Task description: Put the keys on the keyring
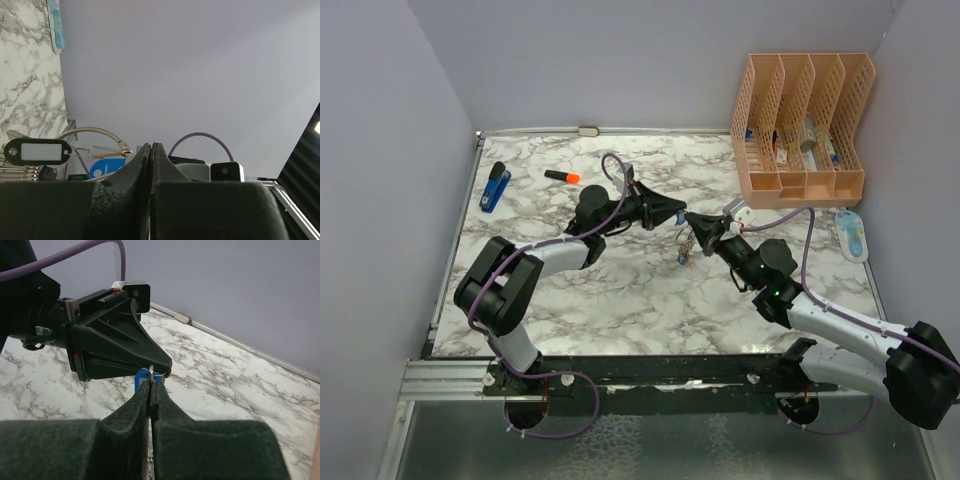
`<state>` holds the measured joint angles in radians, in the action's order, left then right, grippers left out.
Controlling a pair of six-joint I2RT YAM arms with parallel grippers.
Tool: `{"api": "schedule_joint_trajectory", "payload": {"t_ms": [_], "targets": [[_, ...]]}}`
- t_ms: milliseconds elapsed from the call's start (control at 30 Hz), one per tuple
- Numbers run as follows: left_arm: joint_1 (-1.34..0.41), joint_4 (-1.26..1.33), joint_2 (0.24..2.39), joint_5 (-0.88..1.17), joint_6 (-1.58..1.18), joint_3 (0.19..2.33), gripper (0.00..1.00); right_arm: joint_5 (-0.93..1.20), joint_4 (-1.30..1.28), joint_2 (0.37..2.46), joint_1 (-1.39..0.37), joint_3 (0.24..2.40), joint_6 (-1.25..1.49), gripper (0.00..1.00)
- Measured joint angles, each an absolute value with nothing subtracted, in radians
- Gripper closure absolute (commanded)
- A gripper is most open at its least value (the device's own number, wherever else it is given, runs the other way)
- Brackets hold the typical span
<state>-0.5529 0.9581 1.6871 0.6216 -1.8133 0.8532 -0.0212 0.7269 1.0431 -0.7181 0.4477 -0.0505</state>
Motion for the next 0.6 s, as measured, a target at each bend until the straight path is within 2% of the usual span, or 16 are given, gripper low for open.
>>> {"api": "schedule_joint_trajectory", "payload": {"t_ms": [233, 600], "targets": [[-0.572, 0.96, 1.687, 0.621, -1.823, 0.852, 1.0, -0.02, 0.766, 1.04, -0.719, 0.434, -0.061, 0.99], [-0.591, 0.998, 1.688, 0.644, -1.86, 0.845, 1.0, -0.014, 0.981, 1.001, -0.719, 0.273, -0.118, 0.99]]}}
